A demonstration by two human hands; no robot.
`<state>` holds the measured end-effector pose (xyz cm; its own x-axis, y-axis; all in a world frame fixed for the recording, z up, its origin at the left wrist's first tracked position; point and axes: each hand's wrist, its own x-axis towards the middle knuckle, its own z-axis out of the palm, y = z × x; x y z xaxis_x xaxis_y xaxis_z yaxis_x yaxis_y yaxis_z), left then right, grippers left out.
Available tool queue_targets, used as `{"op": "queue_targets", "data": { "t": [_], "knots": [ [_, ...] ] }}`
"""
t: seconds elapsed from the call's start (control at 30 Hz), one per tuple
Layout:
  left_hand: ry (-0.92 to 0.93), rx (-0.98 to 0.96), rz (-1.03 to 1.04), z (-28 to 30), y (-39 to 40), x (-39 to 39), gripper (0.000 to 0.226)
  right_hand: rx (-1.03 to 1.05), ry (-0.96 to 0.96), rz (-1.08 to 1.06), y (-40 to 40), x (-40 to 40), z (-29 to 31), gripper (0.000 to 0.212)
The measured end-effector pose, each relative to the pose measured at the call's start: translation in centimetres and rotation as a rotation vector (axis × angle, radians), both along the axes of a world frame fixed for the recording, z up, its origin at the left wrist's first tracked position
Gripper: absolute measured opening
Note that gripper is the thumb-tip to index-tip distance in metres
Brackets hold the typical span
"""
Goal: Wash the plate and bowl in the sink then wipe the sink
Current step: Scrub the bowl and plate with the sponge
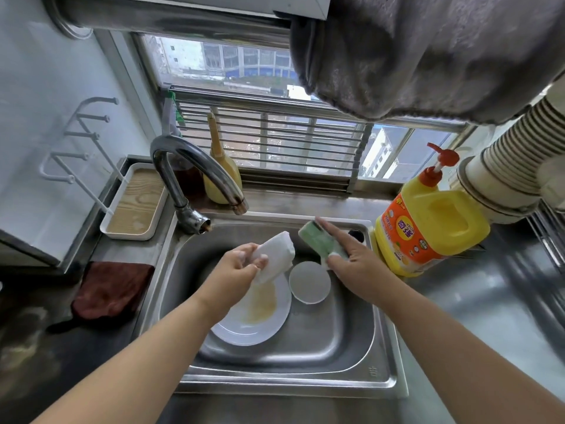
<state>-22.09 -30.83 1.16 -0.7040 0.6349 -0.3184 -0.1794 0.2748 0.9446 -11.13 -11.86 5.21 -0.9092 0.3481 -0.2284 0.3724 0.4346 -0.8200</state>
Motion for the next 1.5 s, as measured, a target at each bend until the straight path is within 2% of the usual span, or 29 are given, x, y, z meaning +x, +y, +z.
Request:
{"op": "queue_targets", "data": {
  "t": [0.1, 0.17, 0.27, 0.3, 0.4, 0.43, 0.53, 0.6, 0.63, 0.7, 0.73, 0.83, 0.9, 0.97, 1.0, 1.03, 1.13, 1.17, 1.23, 1.3, 1.37, 1.43, 1.5],
  "knots": [
    [-0.099, 0.054, 0.070, 0.1, 1.0, 0.8, 0.028, 0.167, -0.029, 0.037, -2.1, -1.1, -1.4, 0.065],
    [-0.107, 0.106, 0.106, 0.4, 1.6, 1.6, 0.018, 0.274, -0.030, 0.034, -4.4, -1.5, -1.7, 0.066],
    [-0.070, 0.161, 0.104, 0.8, 1.6, 2.2, 0.022, 0.478, 0.051, 0.053, -6.2, -2.1, -1.6, 0.059],
    [-0.070, 0.185, 0.109, 0.9, 1.5, 2.3, 0.021, 0.479, 0.064, 0.031, -5.6, -2.6, -1.7, 0.056],
    [-0.093, 0.226, 0.177, 1.3, 1.5, 2.6, 0.021, 0.227, 0.054, -0.208, -3.3, -4.1, -1.7, 0.058],
    [-0.103, 0.232, 0.192, 1.6, 1.6, 2.6, 0.021, 0.223, 0.068, -0.219, -3.6, -4.0, -1.6, 0.058],
    [-0.130, 0.283, 0.205, 1.9, 1.7, 2.1, 0.016, 0.462, 0.143, -0.031, -6.8, -2.7, -1.0, 0.054],
    [-0.174, 0.292, 0.214, 1.8, 1.5, 2.1, 0.015, 0.473, 0.154, 0.037, -7.2, -2.8, -1.1, 0.050],
    [-0.183, 0.283, 0.227, 1.9, 1.5, 2.1, 0.014, 0.387, 0.119, -0.007, -6.2, -3.5, -1.7, 0.048],
    [-0.165, 0.248, 0.239, 1.9, 1.6, 2.1, 0.027, 0.117, 0.084, -0.200, -3.7, -4.7, -2.6, 0.043],
    [-0.158, 0.238, 0.235, 1.9, 1.7, 2.1, 0.029, 0.057, 0.090, -0.266, -3.1, -4.8, -2.9, 0.044],
    [-0.170, 0.250, 0.208, 2.1, 2.1, 1.7, 0.022, 0.234, 0.138, -0.189, -5.5, -2.9, -2.4, 0.061],
    [-0.194, 0.294, 0.164, 1.9, 2.1, 1.6, 0.021, 0.402, 0.166, -0.048, -7.5, -1.8, -1.6, 0.060],
    [-0.232, 0.309, 0.158, 1.6, 2.0, 1.8, 0.021, 0.445, 0.164, -0.047, -6.6, -2.3, -1.5, 0.056],
    [-0.252, 0.298, 0.186, 1.5, 2.0, 1.9, 0.014, 0.365, 0.162, -0.128, -5.4, -2.9, -1.6, 0.052],
    [-0.284, 0.295, 0.217, 1.6, 2.1, 2.0, 0.008, 0.190, 0.134, -0.220, -4.0, -3.5, -1.7, 0.045],
    [-0.494, 0.418, 0.325, 2.2, 2.7, 1.9, 0.022, -0.512, 0.058, -0.378, -0.6, -3.5, -2.6, 0.028],
    [-0.580, 0.479, 0.341, 2.5, 3.0, 1.8, 0.024, -0.642, 0.101, -0.415, -0.5, -3.0, -2.9, 0.028],
    [-0.715, 0.569, 0.382, 2.8, 3.6, 1.9, 0.030, -0.688, 0.205, -0.534, -1.7, -2.0, -3.6, 0.033],
    [-0.782, 0.611, 0.451, 2.5, 4.2, 2.5, 0.031, -0.597, 0.243, -0.667, -4.0, -0.9, -4.1, 0.035],
    [-0.808, 0.604, 0.490, 1.8, 4.7, 3.4, 0.028, -0.353, 0.330, -0.701, -6.8, -0.2, -4.0, 0.036],
    [-0.790, 0.534, 0.472, 1.3, 4.9, 4.2, 0.024, 0.069, 0.365, -0.568, -8.2, 0.0, -4.0, 0.041],
    [-0.754, 0.485, 0.456, 1.1, 4.8, 4.5, 0.021, 0.379, 0.292, -0.395, -8.1, -0.7, -3.6, 0.044]
  ]
}}
